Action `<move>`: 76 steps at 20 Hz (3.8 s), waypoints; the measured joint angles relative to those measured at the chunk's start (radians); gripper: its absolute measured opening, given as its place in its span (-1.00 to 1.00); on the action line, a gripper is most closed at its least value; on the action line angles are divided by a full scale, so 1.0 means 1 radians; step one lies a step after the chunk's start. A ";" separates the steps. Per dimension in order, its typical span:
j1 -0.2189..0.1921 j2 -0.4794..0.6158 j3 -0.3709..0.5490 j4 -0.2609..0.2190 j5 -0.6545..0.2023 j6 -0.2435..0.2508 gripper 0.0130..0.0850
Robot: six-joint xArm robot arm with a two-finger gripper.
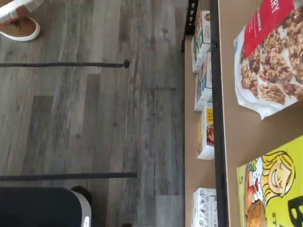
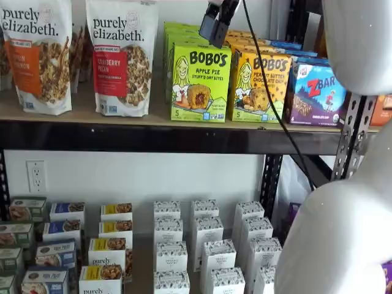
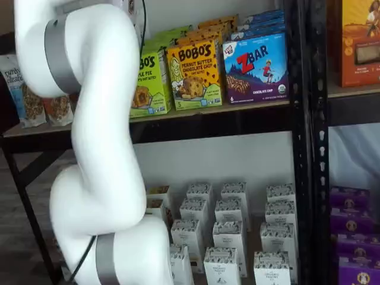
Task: Pick the green box on the top shelf, the fourth from the left
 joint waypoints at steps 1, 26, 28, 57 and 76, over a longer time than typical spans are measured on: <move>0.007 -0.006 0.011 -0.012 -0.018 0.002 1.00; 0.017 -0.010 0.112 -0.025 -0.277 -0.021 1.00; 0.009 0.005 0.096 -0.022 -0.268 -0.028 1.00; 0.007 0.103 0.047 -0.119 -0.246 -0.057 1.00; 0.020 0.095 0.085 -0.130 -0.275 -0.053 0.44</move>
